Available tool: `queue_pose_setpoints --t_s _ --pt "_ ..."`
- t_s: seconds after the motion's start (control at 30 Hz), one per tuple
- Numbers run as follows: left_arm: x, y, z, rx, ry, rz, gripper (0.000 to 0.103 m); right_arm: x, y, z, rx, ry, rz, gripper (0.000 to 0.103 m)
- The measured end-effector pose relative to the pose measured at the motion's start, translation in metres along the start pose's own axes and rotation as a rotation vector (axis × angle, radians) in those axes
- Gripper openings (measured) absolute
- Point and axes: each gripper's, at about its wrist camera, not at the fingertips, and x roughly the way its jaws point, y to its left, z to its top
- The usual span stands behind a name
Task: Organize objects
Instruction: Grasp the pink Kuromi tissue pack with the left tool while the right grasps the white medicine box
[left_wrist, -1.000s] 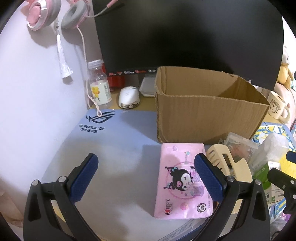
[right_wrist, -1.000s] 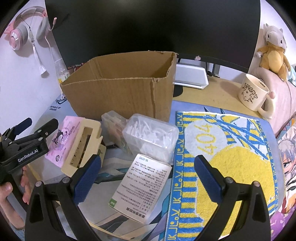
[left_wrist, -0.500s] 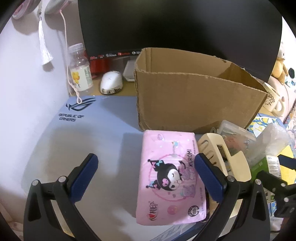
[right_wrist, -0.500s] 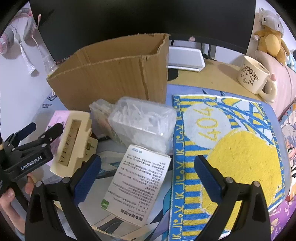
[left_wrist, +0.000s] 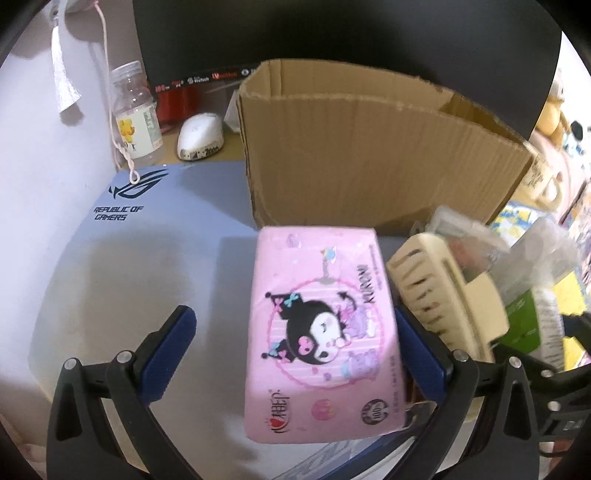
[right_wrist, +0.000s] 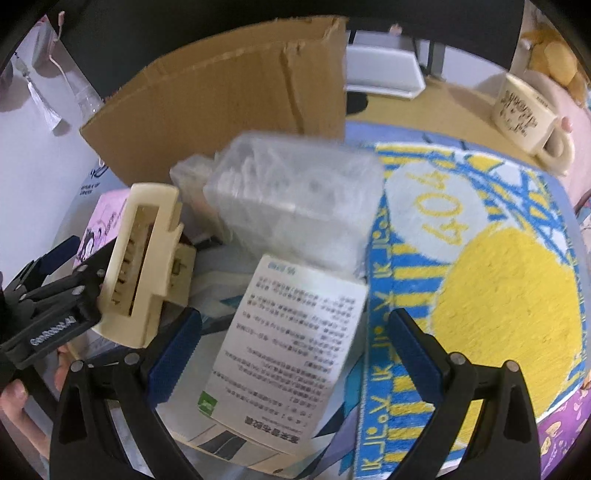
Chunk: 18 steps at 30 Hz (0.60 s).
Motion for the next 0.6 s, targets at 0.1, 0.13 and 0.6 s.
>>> queue_pose_setpoints --t_s 0.1,0.13,0.6 --pt "-0.001 0.004 -0.001 -0.012 0.004 -0.004 0.103 -0.001 0.003 -0.001 -0.005 0.011 0.029 0.103" --pt "-0.001 0.005 -0.001 -0.016 0.006 -0.006 0.103 -0.001 0.004 -0.001 -0.007 0.009 0.025 0.103" --pt "0.001 0.018 -0.008 -0.075 0.021 -0.075 0.103 0.011 0.029 -0.008 -0.121 -0.012 -0.118 0.103"
